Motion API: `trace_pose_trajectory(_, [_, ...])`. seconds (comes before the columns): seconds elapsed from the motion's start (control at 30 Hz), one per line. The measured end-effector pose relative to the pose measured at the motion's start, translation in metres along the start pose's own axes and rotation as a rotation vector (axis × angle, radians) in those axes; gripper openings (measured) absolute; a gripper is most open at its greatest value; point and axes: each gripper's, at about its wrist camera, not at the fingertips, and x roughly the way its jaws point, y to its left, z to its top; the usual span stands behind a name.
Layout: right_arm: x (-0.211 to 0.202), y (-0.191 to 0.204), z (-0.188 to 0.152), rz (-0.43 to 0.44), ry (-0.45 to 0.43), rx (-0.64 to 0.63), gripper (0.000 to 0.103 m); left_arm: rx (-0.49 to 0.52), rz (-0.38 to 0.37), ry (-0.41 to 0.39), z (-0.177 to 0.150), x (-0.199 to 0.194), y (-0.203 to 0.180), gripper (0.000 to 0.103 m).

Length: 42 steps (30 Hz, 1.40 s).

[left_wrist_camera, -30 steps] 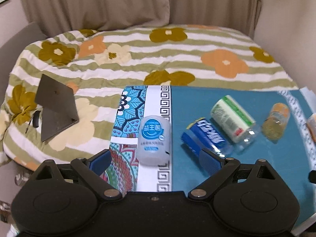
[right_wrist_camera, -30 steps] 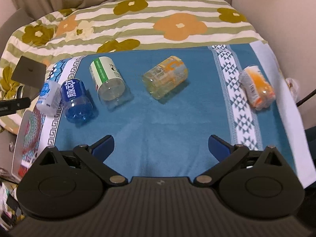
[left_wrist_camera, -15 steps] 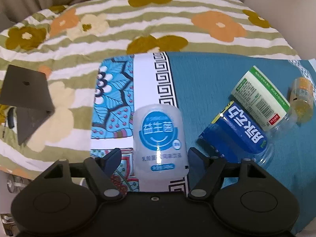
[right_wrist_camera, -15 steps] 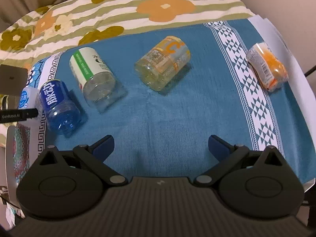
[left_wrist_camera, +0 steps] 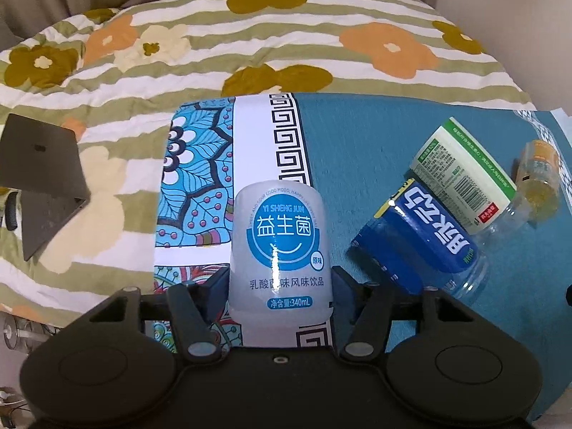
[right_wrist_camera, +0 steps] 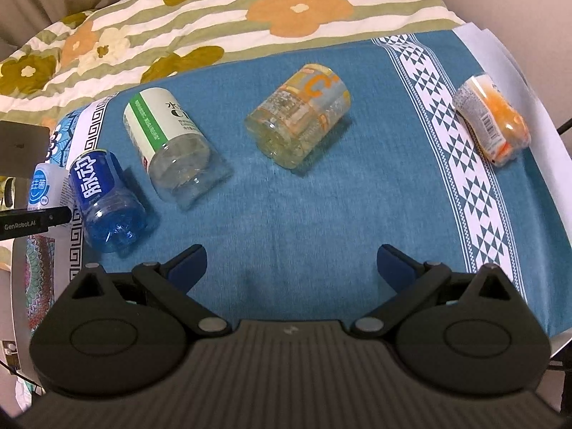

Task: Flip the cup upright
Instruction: 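Lift the cup with the left gripper, set it down, open the gripper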

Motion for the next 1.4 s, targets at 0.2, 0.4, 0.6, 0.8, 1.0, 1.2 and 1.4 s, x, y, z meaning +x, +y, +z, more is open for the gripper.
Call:
trace_pose_trajectory(0.2, [-0.012,-0.006,-0.001,0.024,-0.022,-0.035,0.103,-0.035,0.037,-0.039,-0.013,-0.024,-0.008,0.064])
trace_pose_trajectory(0.4, [-0.033,-0.024,-0.006,0.06,-0.063,-0.076,0.103,-0.096,0.072,-0.079,-0.035,-0.056,-0.024,0.064])
trace_pose_trajectory(0.6, [-0.052,-0.05,-0.017,0.094,-0.094,-0.12,0.103,-0.153,0.107,-0.113,-0.065,-0.088,-0.051,0.064])
trace_pose_trajectory(0.8, [-0.063,-0.082,-0.035,0.124,-0.11,-0.162,0.103,-0.184,0.114,-0.124,-0.098,-0.105,-0.092,0.064])
trace_pose_trajectory(1.0, [-0.06,-0.113,-0.051,0.144,-0.1,-0.189,0.103,-0.169,0.073,-0.113,-0.112,-0.098,-0.143,0.064])
trace_pose_trajectory(1.2, [-0.045,-0.138,-0.062,0.135,-0.061,-0.18,0.103,-0.111,0.004,-0.098,-0.106,-0.075,-0.195,0.064])
trace_pose_trajectory(1.4, [-0.031,-0.154,-0.063,0.122,-0.031,-0.15,0.103,-0.051,-0.044,-0.082,-0.094,-0.048,-0.234,0.064])
